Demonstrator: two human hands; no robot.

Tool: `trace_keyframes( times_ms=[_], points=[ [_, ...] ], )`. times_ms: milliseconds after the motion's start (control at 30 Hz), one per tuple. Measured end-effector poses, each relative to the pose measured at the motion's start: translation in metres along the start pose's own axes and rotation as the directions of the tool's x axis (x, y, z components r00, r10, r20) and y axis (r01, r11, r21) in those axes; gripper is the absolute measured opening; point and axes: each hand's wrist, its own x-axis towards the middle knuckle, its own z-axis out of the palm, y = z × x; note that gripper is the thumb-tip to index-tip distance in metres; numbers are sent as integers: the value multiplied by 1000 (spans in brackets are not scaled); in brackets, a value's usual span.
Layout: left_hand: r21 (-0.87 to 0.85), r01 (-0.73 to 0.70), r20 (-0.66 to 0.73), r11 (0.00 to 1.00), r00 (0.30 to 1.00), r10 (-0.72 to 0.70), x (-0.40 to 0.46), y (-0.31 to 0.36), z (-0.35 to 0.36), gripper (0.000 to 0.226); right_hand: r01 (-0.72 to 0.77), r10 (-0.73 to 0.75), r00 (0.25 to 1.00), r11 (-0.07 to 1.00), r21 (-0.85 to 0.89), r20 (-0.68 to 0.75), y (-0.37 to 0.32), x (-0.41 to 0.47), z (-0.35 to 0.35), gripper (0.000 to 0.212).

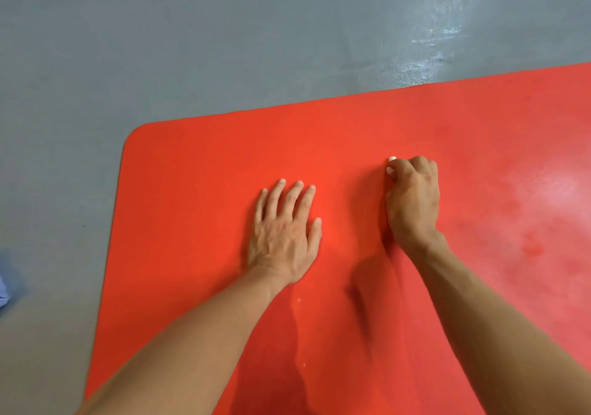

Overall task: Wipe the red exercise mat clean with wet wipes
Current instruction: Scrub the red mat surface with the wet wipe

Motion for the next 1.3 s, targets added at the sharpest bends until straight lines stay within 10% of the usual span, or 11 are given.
trace_keyframes(
  times_ms=[67,267,467,667,867,1100,1300],
  points=[
    [1,0,-2,1000,1000,0,0,-1,-1,61,-52,52,999,997,55,-8,-30,-12,7,20],
    [-27,7,-8,1000,1000,-7,0,-1,0,60,540,-572,785,820,192,237,-43,-42,0,29],
    [-14,7,-19,1000,1000,-7,0,-1,1,60,-59,59,998,998,20,-15,-19,17,12,20],
    [-38,8,-24,999,1000,-9,1,-1,1,58,517,-549,792,836,185,266,-45,-24,7,40],
    [-21,10,-23,1000,1000,-10,1,-2,3,59,-13,13,1000,999,42,-1,5,12,-1,22],
    [-32,7,-31,999,999,-8,0,-1,2,60,444,-487,849,868,220,207,-45,-30,8,39],
    [-27,12,-31,1000,999,-13,1,0,2,59,-18,20,1000,994,110,-16,-21,11,11,37]
  ],
)
